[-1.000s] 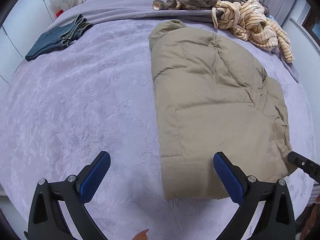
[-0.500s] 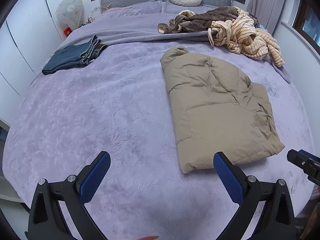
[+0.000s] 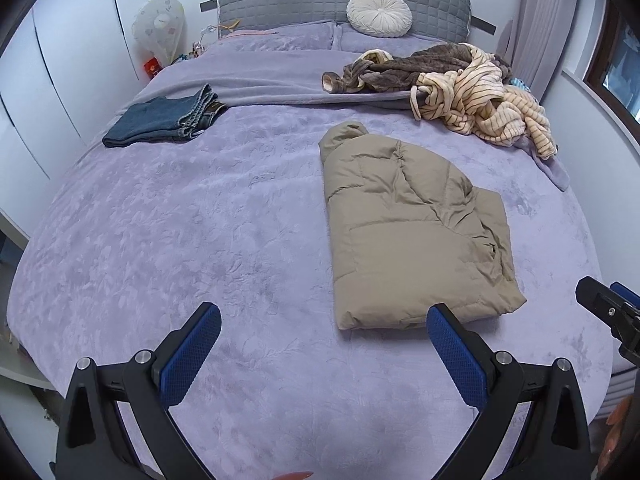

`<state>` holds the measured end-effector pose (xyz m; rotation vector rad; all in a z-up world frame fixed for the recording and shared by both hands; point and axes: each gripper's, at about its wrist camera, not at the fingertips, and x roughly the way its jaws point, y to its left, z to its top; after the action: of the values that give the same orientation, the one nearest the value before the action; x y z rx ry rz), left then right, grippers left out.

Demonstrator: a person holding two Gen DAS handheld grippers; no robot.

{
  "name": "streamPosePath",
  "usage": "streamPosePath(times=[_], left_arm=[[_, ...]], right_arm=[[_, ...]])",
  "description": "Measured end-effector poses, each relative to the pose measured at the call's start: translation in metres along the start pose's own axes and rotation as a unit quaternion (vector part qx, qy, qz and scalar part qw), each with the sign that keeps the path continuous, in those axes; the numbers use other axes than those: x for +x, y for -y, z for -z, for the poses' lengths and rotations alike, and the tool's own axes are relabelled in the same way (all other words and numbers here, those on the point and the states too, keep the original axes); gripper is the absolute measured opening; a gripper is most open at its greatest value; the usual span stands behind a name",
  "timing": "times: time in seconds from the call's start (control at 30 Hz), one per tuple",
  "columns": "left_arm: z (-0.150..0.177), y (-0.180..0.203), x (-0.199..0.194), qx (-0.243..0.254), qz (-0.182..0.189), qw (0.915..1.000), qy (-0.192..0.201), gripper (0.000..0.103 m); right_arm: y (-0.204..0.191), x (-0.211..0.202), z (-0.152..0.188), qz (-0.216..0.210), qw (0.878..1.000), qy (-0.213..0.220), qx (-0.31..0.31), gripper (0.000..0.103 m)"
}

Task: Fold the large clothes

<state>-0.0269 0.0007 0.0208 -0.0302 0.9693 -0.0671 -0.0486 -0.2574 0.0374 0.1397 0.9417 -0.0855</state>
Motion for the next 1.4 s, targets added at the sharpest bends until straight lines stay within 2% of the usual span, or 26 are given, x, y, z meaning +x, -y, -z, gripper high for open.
streamPosePath(times=[0.47,1.4], left_arm=[[0.001,0.005,-0.025,-0.002,-0.013,0.9997,0.018,0.103],[-0.001,0.002,-0.019,0.005,-0.014,0.9999,0.009,0.103]], right_arm=[[0.006,-0.020,0.004,0.015,1.000,0.006,0.000,0.103],[0.004,-0.021,0.009,0.013,1.000,0.004,-0.001,0.103]])
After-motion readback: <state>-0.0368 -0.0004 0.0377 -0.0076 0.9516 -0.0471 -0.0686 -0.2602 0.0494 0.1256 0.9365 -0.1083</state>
